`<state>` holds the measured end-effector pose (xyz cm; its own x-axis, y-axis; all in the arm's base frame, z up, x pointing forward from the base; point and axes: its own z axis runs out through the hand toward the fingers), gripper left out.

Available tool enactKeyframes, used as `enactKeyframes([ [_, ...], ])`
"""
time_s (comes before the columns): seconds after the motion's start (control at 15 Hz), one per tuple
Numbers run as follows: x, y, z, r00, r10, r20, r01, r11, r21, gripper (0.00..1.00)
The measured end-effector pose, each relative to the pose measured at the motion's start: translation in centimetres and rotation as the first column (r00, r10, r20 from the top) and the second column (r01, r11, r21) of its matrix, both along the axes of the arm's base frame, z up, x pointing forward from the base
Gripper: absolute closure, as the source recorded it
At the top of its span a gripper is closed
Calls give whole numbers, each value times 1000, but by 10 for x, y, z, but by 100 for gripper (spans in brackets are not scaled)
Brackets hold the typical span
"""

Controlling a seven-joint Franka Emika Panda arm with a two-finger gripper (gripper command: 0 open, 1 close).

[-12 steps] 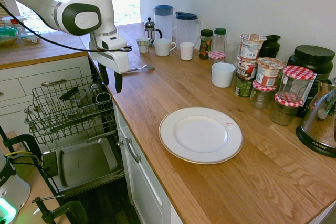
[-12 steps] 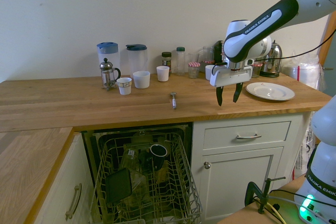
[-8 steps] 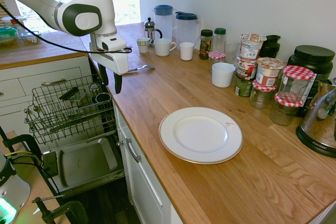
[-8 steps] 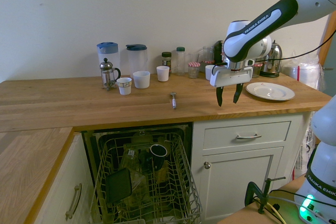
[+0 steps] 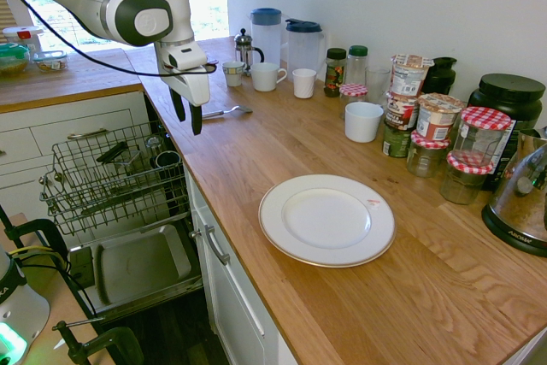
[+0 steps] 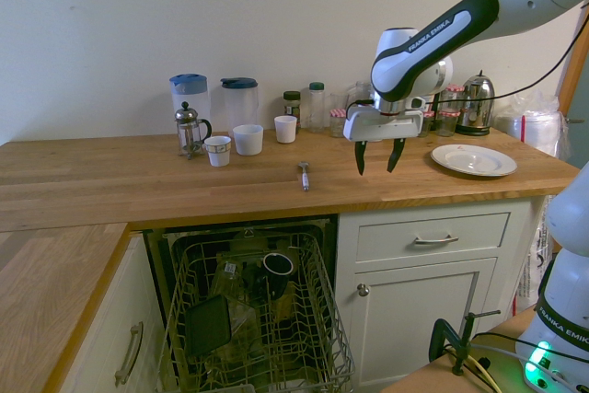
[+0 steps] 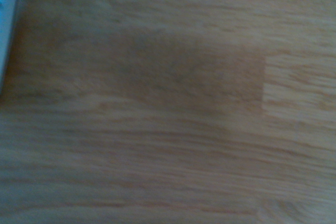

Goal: Put the spoon in the dishwasher

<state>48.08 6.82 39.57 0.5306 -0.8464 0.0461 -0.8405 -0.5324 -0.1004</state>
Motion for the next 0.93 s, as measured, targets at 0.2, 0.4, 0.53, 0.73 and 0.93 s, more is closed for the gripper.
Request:
enactKeyframes([
  [0.2,28,26,5,998,-59,26,59,998,1,0],
  [0.4,60,55,5,994,-91,57,91,996,2,0],
  [0.53,83,66,0,991,-116,73,117,993,-3,0],
  [0.73,120,70,-7,984,-148,94,150,989,-7,0],
  [0.93,147,76,-19,980,-169,101,171,985,-10,0],
])
